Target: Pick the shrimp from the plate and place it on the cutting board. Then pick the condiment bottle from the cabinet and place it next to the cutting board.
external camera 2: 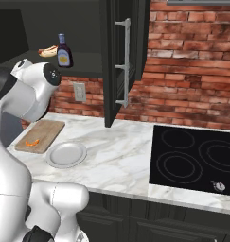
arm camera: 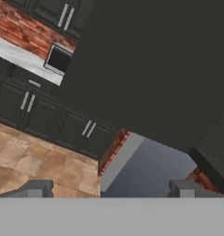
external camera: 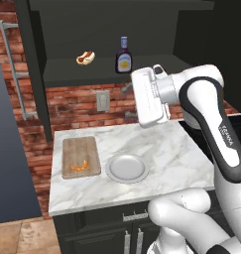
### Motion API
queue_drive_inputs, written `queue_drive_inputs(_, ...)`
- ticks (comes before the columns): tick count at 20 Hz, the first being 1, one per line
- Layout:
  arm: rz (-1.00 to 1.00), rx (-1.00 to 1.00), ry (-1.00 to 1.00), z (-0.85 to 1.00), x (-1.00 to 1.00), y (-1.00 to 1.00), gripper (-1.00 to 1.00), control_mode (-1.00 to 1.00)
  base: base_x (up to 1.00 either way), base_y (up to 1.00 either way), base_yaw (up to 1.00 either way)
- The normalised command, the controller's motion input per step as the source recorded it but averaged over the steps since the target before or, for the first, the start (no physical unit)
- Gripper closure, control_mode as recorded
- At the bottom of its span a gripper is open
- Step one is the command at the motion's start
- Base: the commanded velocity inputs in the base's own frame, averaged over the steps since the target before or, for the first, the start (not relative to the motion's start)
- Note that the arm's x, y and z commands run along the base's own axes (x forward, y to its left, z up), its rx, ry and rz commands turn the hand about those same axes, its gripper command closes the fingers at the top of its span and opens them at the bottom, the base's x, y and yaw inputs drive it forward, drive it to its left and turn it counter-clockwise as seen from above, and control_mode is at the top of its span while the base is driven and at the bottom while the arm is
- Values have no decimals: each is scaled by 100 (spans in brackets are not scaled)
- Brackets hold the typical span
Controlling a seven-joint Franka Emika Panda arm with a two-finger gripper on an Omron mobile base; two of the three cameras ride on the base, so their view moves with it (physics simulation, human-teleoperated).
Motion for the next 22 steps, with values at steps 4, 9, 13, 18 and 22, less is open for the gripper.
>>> queue_drive_inputs(4, -7, 14, 4, 0, 30, -7, -100, -100, 0, 0, 0)
queue_drive_inputs(9, -6, 14, 5, 0, 40, -15, -100, -100, 0, 0, 0)
queue_drive_inputs(13, -6, 10, 7, 7, 24, -28, -100, -100, 0, 0, 0)
queue_drive_inputs(18, -5, 7, 5, 28, 2, -19, -100, -100, 0, 0, 0)
queue_drive_inputs(22, -3, 4, 5, 42, 0, -5, -100, -100, 0, 0, 0)
